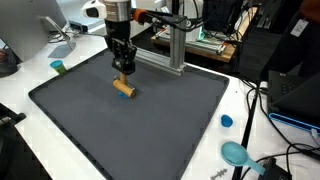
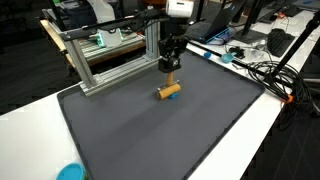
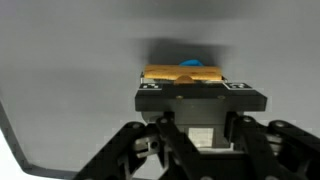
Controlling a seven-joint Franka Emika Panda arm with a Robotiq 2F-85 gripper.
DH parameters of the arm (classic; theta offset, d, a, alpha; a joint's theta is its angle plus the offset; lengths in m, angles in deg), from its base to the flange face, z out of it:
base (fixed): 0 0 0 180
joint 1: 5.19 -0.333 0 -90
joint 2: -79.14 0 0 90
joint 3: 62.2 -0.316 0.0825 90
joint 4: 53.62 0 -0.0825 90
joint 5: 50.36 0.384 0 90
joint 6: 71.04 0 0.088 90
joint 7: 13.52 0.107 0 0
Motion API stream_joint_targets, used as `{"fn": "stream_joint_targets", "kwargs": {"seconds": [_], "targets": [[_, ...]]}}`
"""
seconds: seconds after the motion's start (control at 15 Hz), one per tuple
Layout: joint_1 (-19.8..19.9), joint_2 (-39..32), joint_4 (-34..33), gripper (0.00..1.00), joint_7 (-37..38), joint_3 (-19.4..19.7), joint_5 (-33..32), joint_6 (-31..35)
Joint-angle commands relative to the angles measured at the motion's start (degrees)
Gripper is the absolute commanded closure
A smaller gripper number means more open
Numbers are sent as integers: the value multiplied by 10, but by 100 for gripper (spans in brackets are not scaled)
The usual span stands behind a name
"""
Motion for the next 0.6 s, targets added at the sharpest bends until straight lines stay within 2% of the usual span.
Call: {"fn": "stream_joint_targets", "kwargs": {"seconds": [0.0, 0.27, 0.53], "targets": [[12, -32, 23, 78, -23, 6, -12, -26], [14, -28, 30, 78, -40, 7, -15, -24], [29, -21, 38, 78, -101, -7, 18, -17]]}}
